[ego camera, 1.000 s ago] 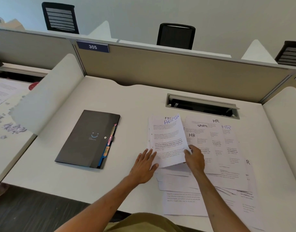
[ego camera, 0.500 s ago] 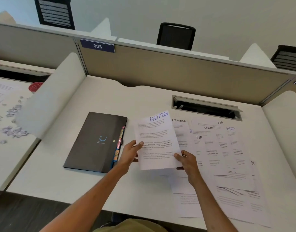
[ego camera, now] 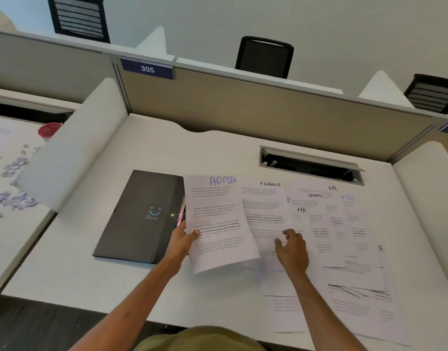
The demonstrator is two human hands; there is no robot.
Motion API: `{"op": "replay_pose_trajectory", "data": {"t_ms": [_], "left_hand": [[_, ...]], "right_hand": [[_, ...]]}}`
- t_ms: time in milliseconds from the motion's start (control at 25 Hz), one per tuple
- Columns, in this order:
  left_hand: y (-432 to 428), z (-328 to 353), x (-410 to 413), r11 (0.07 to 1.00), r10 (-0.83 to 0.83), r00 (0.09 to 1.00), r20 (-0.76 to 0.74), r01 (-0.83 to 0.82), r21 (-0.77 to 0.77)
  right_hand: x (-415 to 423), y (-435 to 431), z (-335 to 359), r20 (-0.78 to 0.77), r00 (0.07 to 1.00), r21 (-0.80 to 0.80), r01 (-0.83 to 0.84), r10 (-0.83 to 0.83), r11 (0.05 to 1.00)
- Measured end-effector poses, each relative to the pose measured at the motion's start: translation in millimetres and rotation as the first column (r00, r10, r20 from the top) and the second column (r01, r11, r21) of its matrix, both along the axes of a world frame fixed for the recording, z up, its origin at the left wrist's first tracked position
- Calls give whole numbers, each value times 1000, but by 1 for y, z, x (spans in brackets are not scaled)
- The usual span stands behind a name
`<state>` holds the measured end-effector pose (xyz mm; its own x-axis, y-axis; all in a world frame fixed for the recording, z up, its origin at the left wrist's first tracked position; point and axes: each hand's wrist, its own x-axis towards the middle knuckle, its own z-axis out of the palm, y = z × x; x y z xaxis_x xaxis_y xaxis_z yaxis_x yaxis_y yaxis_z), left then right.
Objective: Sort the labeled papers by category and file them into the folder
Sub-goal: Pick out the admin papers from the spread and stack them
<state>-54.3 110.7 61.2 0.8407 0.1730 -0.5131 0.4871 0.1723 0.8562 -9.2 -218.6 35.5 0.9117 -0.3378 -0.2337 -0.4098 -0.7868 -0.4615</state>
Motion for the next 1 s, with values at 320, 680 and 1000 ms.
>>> {"op": "replay_pose_trajectory", "data": {"t_ms": [320, 680, 1000], "left_hand": [[-30, -3, -9, 987, 163, 985, -62, -163, -4], [-38, -6, -7, 981, 192, 978, -80, -191, 26], [-35, -8, 3, 990, 138, 988, -67, -135, 44]], "right_hand": [[13, -28, -14, -119, 991, -301, -93, 59, 949], [20, -30, -11, 50, 999, 46, 5, -8, 999], [13, -12, -3, -105, 971, 215, -190, 217, 958]]}}
